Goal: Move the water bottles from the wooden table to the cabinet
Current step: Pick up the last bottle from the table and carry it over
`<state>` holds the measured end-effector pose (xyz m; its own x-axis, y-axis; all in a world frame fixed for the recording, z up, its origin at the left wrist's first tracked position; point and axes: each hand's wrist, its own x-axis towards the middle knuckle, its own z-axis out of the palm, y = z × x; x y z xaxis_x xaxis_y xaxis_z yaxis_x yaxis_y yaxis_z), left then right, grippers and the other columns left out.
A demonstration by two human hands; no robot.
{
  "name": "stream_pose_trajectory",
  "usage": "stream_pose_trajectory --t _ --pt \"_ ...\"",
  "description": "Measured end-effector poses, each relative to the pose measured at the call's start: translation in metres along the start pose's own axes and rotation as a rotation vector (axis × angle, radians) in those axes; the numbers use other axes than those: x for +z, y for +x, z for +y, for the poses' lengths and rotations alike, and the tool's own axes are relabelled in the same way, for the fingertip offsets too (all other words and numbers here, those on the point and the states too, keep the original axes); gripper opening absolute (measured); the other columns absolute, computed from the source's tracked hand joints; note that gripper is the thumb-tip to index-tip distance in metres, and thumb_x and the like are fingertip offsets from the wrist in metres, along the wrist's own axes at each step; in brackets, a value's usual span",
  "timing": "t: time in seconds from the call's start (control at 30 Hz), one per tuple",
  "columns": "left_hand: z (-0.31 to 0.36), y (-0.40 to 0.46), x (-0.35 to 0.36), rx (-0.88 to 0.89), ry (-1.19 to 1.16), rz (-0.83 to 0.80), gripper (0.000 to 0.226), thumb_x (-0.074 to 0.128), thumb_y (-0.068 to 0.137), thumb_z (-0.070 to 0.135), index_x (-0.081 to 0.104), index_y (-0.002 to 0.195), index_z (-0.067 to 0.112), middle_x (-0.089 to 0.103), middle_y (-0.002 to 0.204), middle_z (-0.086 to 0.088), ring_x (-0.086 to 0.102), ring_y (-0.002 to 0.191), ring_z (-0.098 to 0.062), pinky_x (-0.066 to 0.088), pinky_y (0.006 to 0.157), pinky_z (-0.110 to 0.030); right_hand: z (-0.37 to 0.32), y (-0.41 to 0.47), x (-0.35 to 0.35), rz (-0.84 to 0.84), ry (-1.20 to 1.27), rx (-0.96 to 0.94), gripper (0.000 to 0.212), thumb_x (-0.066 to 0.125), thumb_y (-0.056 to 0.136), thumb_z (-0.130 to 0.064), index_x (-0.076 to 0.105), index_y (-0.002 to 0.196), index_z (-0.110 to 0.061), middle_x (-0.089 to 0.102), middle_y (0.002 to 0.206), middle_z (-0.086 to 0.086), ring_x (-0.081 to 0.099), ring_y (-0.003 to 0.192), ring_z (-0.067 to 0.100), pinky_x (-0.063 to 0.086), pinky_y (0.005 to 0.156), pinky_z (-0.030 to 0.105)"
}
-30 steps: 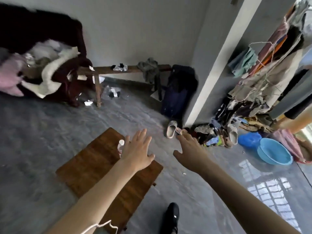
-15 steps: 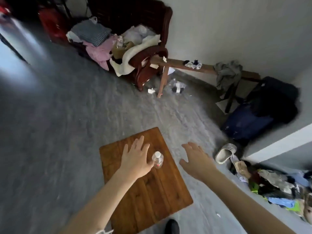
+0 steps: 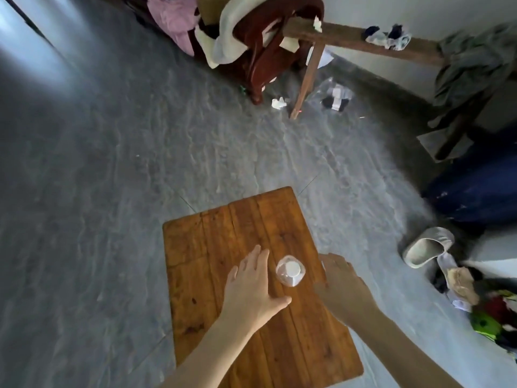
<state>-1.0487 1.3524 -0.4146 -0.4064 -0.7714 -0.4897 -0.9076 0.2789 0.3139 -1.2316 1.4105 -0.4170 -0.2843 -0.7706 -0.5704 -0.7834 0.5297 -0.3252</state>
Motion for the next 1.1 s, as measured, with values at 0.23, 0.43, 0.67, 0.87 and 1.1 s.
stream_pose_trajectory --t 0.23,0.43,0.67,0.87,1.1 --pt "-0.003 0.037 0.069 0.025 -0.245 0.099 0.106 0.08 0.074 0.063 0.022 0.155 0.027 0.031 0.161 0.011 0.036 0.147 -0.01 0.035 0.116 -0.031 0.022 0.059 0.07 -0.064 0.039 0.027 0.053 0.056 0.089 -0.028 0.041 0.14 -0.025 0.044 0.145 -0.002 0.046 0.129 0.022 0.044 0.101 0.04" --pt "-0.007 0.049 0.112 0.069 -0.408 0.243 0.091 0.085 0.07 0.057 0.035 0.14 0.029 0.046 0.134 0.019 0.048 0.118 0.003 0.043 0.097 -0.016 0.044 0.085 0.113 -0.052 0.07 -0.067 0.055 0.061 0.09 -0.029 0.043 0.141 -0.033 0.047 0.141 -0.008 0.046 0.131 0.017 0.044 0.103 0.036" --pt "-0.006 0.058 0.119 0.069 -0.6 0.366 0.066 0.092 0.071 0.032 0.051 0.122 0.029 0.059 0.113 0.023 0.052 0.111 0.013 0.042 0.084 -0.002 0.042 0.092 0.131 -0.037 0.261 -0.063 0.044 0.049 0.087 -0.033 0.055 0.131 -0.031 0.06 0.128 -0.001 0.055 0.121 0.019 0.05 0.099 0.039" --pt "0.002 0.052 0.092 0.195 -0.637 0.384 0.064 0.092 0.069 0.028 0.055 0.122 0.033 0.064 0.116 0.023 0.059 0.115 0.004 0.04 0.093 -0.003 0.042 0.09 0.128 -0.107 0.669 0.075 0.025 0.05 0.096 -0.026 0.059 0.117 -0.034 0.064 0.1 -0.012 0.062 0.085 0.004 0.053 0.073 0.019" --pt "0.02 0.025 0.024 0.381 -0.648 0.393 0.068 0.093 0.071 0.03 0.06 0.129 0.026 0.067 0.123 0.019 0.062 0.12 -0.005 0.05 0.099 -0.023 0.043 0.058 0.071 -0.275 1.661 0.377 0.027 0.042 0.089 -0.003 0.066 0.104 -0.004 0.07 0.099 0.011 0.068 0.088 0.023 0.049 0.102 0.051"
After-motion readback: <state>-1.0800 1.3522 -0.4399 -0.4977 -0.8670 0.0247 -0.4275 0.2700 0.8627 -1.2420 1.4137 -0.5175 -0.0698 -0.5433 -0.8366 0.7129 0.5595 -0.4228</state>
